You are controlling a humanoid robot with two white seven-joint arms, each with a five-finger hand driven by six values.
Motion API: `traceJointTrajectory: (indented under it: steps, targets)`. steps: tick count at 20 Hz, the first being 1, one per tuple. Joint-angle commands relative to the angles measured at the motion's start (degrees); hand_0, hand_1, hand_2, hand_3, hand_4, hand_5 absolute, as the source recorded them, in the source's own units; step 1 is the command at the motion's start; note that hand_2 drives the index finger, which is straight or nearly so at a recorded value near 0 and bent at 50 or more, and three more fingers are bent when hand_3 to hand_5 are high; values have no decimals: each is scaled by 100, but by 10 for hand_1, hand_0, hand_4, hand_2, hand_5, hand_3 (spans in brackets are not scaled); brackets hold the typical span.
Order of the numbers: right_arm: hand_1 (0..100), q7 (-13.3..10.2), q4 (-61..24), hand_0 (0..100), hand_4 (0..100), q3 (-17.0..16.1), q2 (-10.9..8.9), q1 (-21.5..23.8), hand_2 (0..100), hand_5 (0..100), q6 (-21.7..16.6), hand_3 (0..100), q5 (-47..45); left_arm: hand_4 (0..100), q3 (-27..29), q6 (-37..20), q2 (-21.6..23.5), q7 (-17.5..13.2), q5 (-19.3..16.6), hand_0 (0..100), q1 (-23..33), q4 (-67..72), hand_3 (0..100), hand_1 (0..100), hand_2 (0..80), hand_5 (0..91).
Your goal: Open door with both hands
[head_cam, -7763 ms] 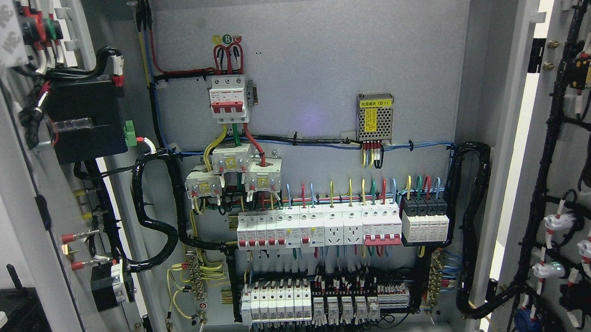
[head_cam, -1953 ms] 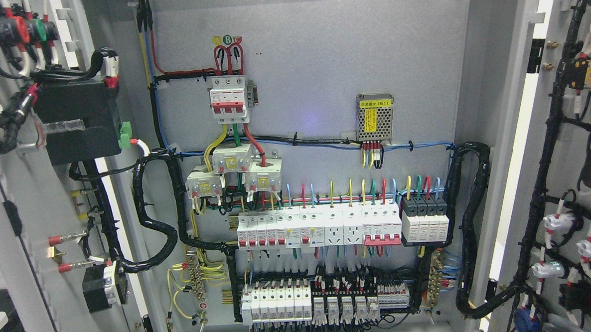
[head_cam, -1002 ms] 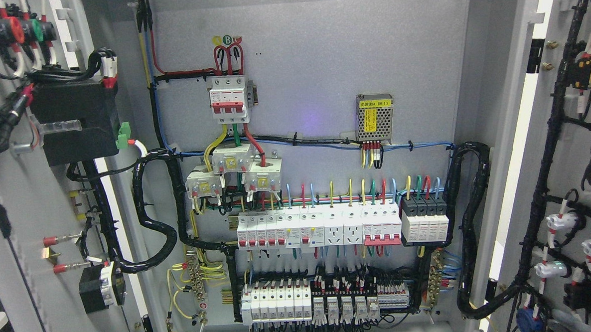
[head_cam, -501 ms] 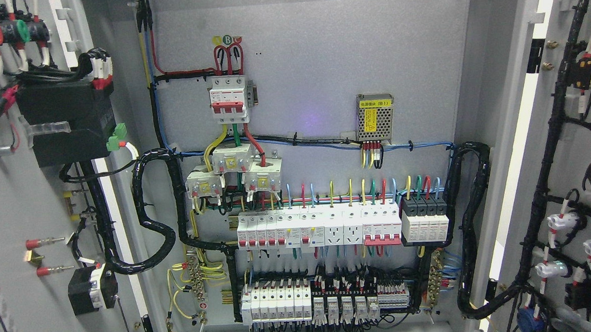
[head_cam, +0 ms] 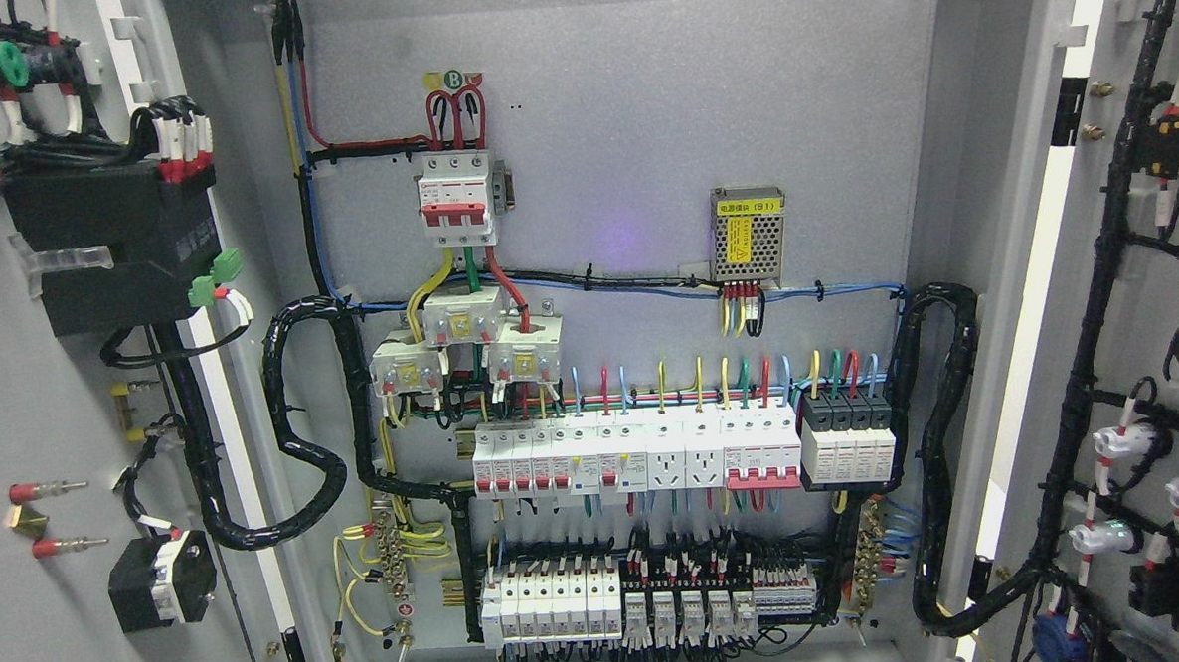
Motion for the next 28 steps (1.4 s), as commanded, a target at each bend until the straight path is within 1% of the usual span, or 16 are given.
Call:
traceJointTrajectory:
  steps: [1,5,9,11,15,20,24,28]
  targets:
    - [0,-13,47,107,0,-88,35,40,0,0,3,0,-7,31,453,-2622,30,-44,166,0,188,3,0,0,0,0]
    - [0,-4,38,106,0,-88,35,101,0,0,-6,0,-16,31,532,-2895,144,-44,377,0,399,11,0,0,0,0]
    - [0,-4,38,106,0,-88,26,233,0,0,-41,0,-16,31,821,-2913,171,-53,667,0,592,20,0,0,0,0]
    - [0,-4,38,106,0,-149,35,251,0,0,-58,0,-16,31,944,-2913,197,-53,816,0,619,38,0,0,0,0]
    - [0,-13,38,106,0,-220,35,295,0,0,-94,0,-16,31,1208,-2913,206,-53,1001,0,715,143,0,0,0,0]
    - [0,-22,38,106,0,-264,61,356,0,0,-155,0,-25,31,1630,-2905,276,-53,1326,0,891,222,0,0,0,0]
    - [0,-30,38,107,0,-334,88,435,0,0,-155,0,-33,31,1762,-2896,285,-53,1415,0,935,371,0,0,0,0]
    - [0,-136,100,107,0,-378,97,453,0,0,-155,0,-34,31,1929,-2817,311,-44,1520,0,874,609,0,0,0,0]
